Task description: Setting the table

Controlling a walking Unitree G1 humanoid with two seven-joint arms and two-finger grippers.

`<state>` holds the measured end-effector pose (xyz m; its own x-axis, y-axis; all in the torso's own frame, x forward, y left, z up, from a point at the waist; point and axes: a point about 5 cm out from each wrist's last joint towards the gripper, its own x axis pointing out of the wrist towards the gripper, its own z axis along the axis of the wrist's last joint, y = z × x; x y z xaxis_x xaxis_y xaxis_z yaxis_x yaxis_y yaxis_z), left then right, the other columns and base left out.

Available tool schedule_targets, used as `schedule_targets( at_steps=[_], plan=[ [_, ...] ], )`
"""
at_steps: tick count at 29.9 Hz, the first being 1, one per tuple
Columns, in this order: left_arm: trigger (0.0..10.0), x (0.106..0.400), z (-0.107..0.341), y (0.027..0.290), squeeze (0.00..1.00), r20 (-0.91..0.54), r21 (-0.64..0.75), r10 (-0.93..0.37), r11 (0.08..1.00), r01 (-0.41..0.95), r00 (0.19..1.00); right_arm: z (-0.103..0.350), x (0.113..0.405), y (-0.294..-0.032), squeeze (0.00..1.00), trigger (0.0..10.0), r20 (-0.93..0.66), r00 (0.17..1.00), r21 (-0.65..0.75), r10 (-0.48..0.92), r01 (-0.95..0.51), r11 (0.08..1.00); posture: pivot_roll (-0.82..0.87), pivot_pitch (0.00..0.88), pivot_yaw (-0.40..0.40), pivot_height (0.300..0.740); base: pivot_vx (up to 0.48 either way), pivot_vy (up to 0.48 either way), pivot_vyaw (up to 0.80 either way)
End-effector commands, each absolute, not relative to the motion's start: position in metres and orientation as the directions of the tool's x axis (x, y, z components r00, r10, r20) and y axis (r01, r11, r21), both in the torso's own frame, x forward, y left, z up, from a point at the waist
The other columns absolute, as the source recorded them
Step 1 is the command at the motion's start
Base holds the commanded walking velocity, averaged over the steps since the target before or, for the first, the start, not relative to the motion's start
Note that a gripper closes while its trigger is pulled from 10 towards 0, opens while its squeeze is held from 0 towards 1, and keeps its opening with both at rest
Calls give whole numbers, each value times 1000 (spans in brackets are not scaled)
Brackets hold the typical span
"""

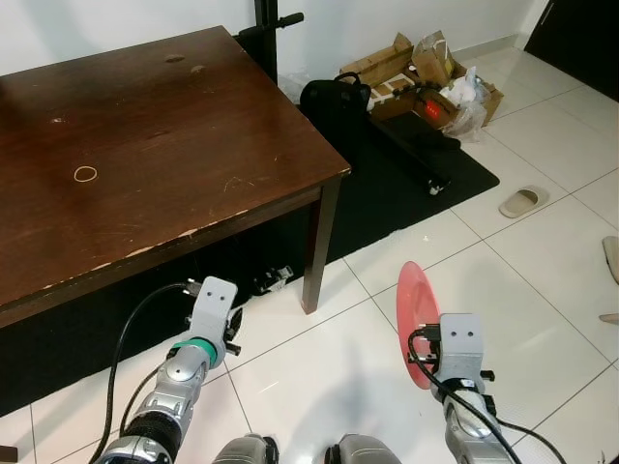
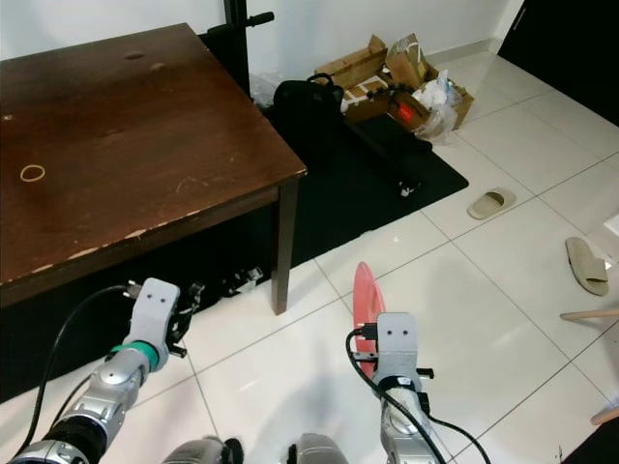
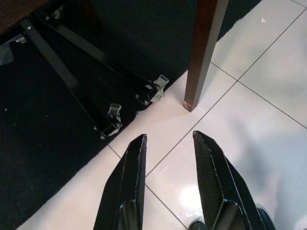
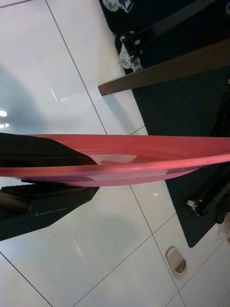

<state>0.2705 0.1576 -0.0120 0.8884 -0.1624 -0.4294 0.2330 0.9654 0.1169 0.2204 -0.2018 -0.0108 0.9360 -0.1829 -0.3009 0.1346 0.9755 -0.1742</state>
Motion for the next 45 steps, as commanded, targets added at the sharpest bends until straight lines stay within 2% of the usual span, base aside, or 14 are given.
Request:
schedule_targets(
  at_steps=[1,45],
  plan=[
    [10000,268,-15,159,0,-441,123,-158,964,234,884,-12,220,-202,0,10000,-302,936,-174,-183,135,976,-118,0,33,740,0,0,0],
    [10000,268,-16,157,0,-444,120,-158,965,234,882,-13,220,-202,0,10000,-306,934,-174,-186,138,975,-121,0,34,740,0,0,0]
  ],
)
